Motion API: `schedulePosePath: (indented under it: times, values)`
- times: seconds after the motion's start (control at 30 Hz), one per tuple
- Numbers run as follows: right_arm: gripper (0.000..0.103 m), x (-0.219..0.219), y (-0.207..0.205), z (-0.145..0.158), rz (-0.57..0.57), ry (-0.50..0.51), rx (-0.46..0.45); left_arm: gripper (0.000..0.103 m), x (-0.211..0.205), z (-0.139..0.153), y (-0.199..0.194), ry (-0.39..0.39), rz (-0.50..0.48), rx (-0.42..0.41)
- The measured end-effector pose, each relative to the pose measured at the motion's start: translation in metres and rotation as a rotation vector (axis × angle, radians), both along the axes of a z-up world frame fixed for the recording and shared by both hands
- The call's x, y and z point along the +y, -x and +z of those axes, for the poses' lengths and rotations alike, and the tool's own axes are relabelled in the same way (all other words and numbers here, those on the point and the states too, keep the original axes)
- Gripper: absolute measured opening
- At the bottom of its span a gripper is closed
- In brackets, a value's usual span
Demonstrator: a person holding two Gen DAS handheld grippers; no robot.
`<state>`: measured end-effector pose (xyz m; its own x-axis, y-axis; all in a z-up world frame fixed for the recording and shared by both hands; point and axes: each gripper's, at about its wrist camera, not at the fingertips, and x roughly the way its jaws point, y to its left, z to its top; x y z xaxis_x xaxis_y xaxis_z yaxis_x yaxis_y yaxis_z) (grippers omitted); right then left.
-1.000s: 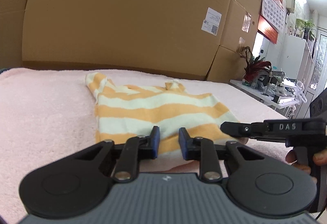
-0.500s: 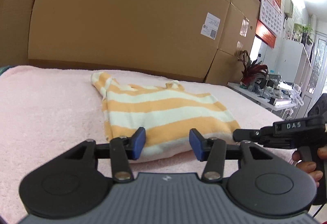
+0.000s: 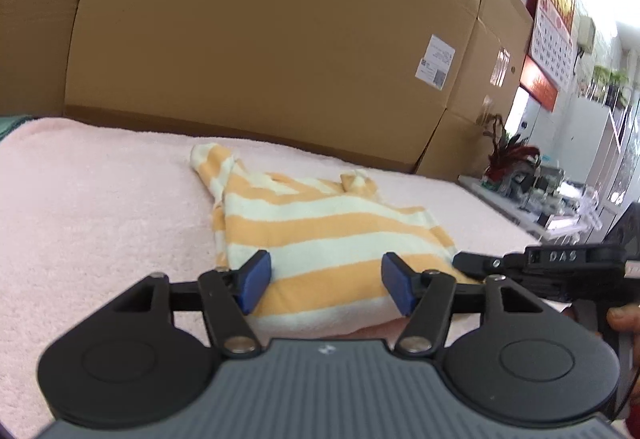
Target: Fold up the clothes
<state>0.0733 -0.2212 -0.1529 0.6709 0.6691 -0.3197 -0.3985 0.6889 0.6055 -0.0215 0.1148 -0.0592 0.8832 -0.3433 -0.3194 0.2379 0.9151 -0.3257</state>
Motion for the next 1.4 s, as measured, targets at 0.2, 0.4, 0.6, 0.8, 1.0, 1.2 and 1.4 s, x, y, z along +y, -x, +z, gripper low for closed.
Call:
schedulePosePath:
  times: [0.2,0.4,0.6,0.8,1.0,1.2,1.4]
  values:
    - [0.018,0.012,-0.019,0.015,0.003,-0.023,-0.004,0.077,-0.001,0.015,-0.048,0.106,0.022,0.033]
    - [0.007,0.018,-0.059,-0.013,-0.024,-0.050,0.097,0.078,0.004,-0.010,-0.076,0.145,0.064,0.118]
    - [0.000,0.014,-0.058,-0.017,-0.042,-0.088,0.127,0.083,0.003,-0.009,-0.076,0.156,0.047,0.115]
    - [0.000,0.008,-0.061,-0.021,-0.043,-0.145,0.153,0.084,0.011,-0.009,-0.072,0.198,0.037,0.105]
    - [0.000,-0.004,-0.066,-0.031,-0.034,-0.257,0.214,0.078,0.049,0.019,-0.101,0.147,0.084,0.112]
    - [0.000,-0.003,-0.067,-0.030,-0.034,-0.262,0.216,0.076,0.082,0.015,-0.167,0.122,0.064,0.191]
    - [0.000,-0.005,-0.068,-0.031,-0.032,-0.268,0.220,0.082,0.091,-0.013,-0.199,0.188,0.010,0.241]
